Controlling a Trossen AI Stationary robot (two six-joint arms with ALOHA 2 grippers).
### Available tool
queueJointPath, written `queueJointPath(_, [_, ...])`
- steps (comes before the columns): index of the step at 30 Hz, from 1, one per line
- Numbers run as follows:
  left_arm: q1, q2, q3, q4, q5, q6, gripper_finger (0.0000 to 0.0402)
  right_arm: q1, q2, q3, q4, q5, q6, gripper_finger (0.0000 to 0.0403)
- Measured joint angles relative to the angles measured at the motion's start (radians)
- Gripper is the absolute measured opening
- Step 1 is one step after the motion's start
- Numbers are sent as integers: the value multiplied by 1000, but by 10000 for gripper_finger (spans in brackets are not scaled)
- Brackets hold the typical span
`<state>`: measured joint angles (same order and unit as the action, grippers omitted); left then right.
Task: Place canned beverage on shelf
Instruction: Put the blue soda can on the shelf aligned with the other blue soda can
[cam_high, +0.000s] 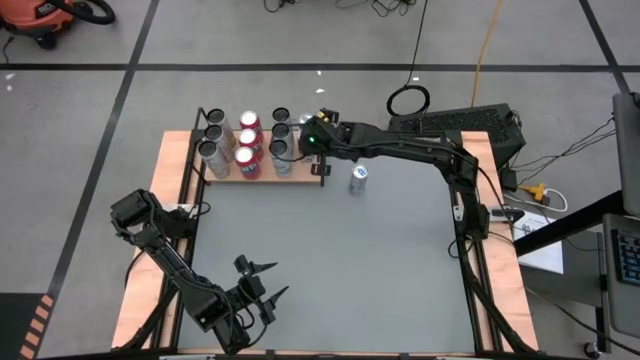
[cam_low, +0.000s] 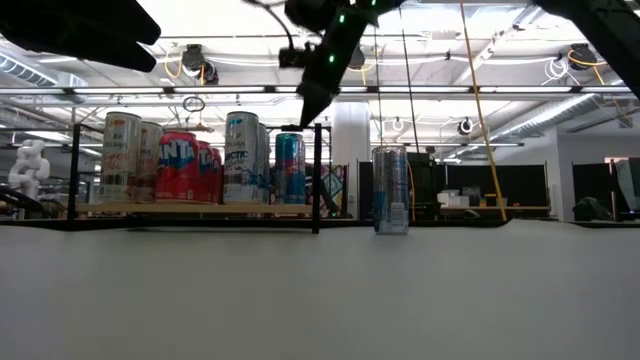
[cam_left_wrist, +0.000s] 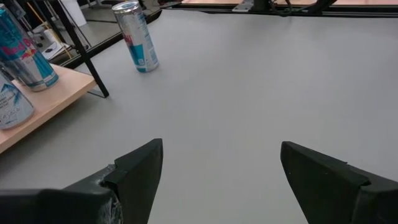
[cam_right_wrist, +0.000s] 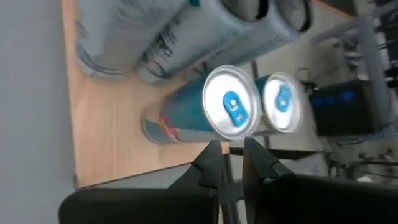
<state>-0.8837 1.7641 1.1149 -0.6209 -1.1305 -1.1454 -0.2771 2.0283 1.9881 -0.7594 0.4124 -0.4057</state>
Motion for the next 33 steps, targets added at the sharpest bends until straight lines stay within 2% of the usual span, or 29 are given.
queueJointPath(3, [0,0,0,0,0,0,317,53,-61,0,-30,3,36,4])
queueJointPath(6, [0,0,0,-1,0,0,317,125,-136,1,-142,3,121,4])
queueJointPath(14, [1,0,0,4,-14,29,317,411,-275,1,-561,13,538,4])
queueJointPath(19, [1,0,0,14,-18,28,317,641,-278,-2,-698,155,781,4])
queueJointPath(22, [1,0,0,36,-18,27,317,764,-279,-58,-702,241,919,4])
queueJointPath(27, [2,0,0,91,-18,27,317,928,-275,-251,-662,320,1110,4])
queueJointPath(30, [2,0,0,106,-18,28,317,984,-276,-363,-539,320,1158,4])
queueJointPath(33, [3,0,0,119,-18,27,317,1027,-276,-491,-313,353,1143,4])
